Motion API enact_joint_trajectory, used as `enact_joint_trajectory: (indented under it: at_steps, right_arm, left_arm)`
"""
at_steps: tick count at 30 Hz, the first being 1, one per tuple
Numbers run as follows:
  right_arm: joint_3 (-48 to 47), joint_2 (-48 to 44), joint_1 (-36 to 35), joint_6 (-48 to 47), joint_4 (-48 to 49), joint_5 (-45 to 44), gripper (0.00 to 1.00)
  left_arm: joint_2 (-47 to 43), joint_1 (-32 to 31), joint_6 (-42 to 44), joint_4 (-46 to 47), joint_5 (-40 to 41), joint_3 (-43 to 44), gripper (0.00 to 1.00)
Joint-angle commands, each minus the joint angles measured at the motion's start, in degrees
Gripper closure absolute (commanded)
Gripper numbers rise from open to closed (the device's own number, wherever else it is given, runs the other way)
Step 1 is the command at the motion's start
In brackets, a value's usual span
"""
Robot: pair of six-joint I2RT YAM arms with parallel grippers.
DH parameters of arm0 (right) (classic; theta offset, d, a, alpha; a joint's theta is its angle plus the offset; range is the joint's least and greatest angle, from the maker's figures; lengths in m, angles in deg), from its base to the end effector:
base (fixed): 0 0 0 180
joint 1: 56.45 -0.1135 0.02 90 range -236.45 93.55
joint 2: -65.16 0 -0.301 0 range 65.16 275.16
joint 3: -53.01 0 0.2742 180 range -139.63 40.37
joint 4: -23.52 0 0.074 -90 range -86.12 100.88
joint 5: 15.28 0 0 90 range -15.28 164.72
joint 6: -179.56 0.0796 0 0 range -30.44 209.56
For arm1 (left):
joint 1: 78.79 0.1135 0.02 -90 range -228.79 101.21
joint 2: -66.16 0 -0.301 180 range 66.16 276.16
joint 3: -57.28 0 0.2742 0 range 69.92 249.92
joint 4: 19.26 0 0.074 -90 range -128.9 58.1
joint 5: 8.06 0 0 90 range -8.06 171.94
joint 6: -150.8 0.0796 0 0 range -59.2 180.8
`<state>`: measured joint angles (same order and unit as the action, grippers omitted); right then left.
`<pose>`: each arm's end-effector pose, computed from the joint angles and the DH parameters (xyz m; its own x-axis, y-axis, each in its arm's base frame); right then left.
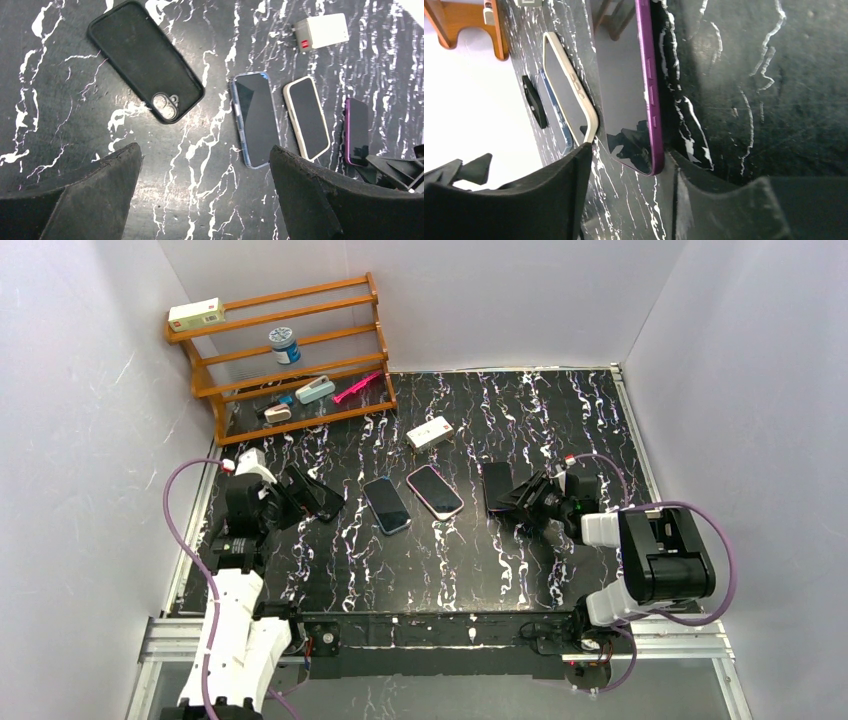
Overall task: Take the phone out of the phone case
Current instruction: Place the phone at the center of the board.
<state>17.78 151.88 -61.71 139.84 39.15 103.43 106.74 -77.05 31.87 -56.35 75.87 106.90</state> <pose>0.2853 0.0647 0.1152 -0.7328 0.6100 -0.3015 0.1496 0.5766 0.8032 0.1975 -0.0024 0.2804 -0.4419 -0.4947 -0.7484 -0.1722 0.8655 -0.4704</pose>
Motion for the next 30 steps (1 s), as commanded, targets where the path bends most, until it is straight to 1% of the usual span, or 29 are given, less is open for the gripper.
enact_joint_trajectory:
  at_steps: [1, 5, 6, 7, 12, 15, 18, 21, 25, 28, 30]
  right_arm:
    - [-0.6, -1.4, 0.2, -3.6, -7.9, -5.1, 0.32]
    - [-1.4, -5.6, 0.3, -5.8, -15.4, -9.3, 0.08]
    - [-1.6, -7.1, 0.3, -6.5, -17.7, -11.0, 0.03]
    - [-1.7, -8.6, 0.3, -7.2, -19.6, -12.3, 0.02]
    - [-2.5, -16.5, 0.3, -10.6, -28.0, -16.9, 0.01]
    - [-3.1, -20.6, -0.4, -13.4, -29.5, -16.1, 0.01]
    - [-5.3, -21.9, -2.3, -18.4, -28.8, -13.5, 0.01]
    - [-9.1, -20.4, -5.7, -23.2, -28.8, -12.9, 0.01]
    - [-13.1, -16.2, -10.9, -28.1, -24.7, -11.2, 0.01]
    - [-17.3, -10.8, -15.6, -32.2, -23.5, -11.2, 0.01]
    - [-21.0, -6.3, -18.2, -34.7, -24.5, -11.3, 0.01]
  left_arm:
    - [-2.8, -0.1, 1.4, 1.1, -3.7, -1.0, 0.02]
    - [-3.3, -0.9, 1.2, 1.1, -3.6, -1.2, 0.02]
    - [-3.5, -2.4, 1.2, 1.1, -3.8, -1.2, 0.02]
    - [-3.7, -3.0, 1.2, 1.1, -3.8, -1.2, 0.02]
    - [-4.7, -3.7, 1.0, 1.1, -3.3, -1.3, 0.02]
    - [-5.0, -3.7, 1.0, 1.1, -3.5, -1.3, 0.02]
    - [-5.0, -3.8, 1.1, 1.4, -4.1, -1.5, 0.02]
    - [-4.9, -3.8, 1.4, 2.0, -5.4, -1.7, 0.02]
    - [-5.6, -3.8, 1.6, 2.4, -6.1, -1.9, 0.02]
    - [-6.2, -3.8, 1.7, 2.7, -6.4, -2.2, 0.02]
    - [-6.3, -3.8, 1.7, 2.8, -6.3, -2.2, 0.02]
